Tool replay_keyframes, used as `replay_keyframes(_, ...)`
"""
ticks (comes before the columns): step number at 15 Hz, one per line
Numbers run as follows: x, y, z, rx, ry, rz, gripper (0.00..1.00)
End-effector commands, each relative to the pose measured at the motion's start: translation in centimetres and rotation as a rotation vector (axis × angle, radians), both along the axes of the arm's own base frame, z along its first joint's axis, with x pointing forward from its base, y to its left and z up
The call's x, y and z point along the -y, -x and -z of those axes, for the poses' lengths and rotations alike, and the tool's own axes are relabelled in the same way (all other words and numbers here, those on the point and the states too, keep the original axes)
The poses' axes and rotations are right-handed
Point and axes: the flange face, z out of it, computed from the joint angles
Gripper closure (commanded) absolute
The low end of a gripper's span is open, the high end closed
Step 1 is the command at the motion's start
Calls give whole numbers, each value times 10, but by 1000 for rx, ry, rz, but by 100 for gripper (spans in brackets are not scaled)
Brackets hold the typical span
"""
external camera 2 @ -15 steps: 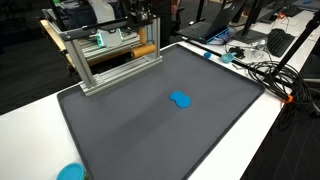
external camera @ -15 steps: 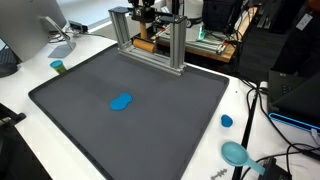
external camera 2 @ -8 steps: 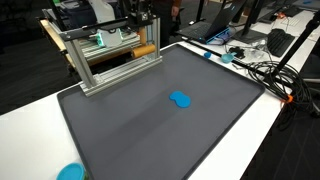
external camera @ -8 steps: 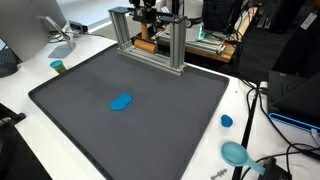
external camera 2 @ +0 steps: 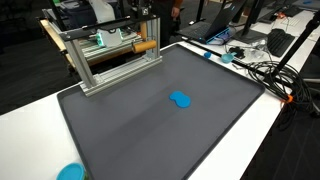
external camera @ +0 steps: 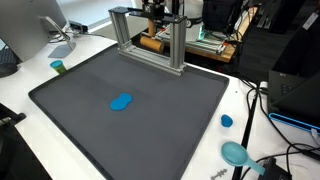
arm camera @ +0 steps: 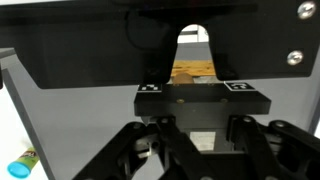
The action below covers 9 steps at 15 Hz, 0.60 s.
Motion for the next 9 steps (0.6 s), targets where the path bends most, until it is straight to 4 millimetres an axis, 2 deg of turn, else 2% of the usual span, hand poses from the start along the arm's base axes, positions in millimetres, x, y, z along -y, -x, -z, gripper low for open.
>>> replay_keyframes(1, -2, 22, -19, 58, 9, 49, 78)
replay_keyframes(9, 4, 33, -12, -40, 13, 48, 78)
